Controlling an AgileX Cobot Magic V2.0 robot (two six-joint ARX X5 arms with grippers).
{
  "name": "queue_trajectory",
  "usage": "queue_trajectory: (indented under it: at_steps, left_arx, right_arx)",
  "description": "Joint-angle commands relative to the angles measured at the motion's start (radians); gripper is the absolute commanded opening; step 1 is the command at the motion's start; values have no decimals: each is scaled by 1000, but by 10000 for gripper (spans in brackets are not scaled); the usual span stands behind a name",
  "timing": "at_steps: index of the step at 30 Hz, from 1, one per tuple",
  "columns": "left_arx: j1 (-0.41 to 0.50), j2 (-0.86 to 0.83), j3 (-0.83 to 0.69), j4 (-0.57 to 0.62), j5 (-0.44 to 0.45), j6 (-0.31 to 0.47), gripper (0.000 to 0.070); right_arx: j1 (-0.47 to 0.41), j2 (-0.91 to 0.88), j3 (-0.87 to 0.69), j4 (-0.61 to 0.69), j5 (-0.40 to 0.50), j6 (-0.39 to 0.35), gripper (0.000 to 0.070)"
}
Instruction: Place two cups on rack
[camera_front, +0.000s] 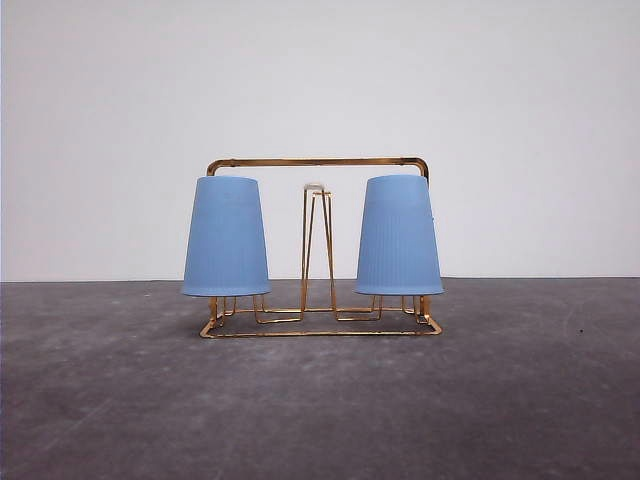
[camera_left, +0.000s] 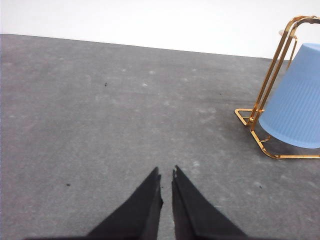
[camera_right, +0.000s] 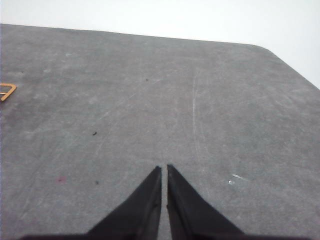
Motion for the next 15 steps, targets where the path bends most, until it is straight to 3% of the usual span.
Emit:
queue_trajectory:
  at_steps: [1, 15]
  left_arx:
    - [0, -1, -15, -6, -2, 0, 22]
    - [0, -1, -15, -6, -2, 0, 22]
  right_arx:
    - [-2, -1, -3, -2, 0, -6, 17]
    - [-42, -42, -3, 1, 1, -6, 17]
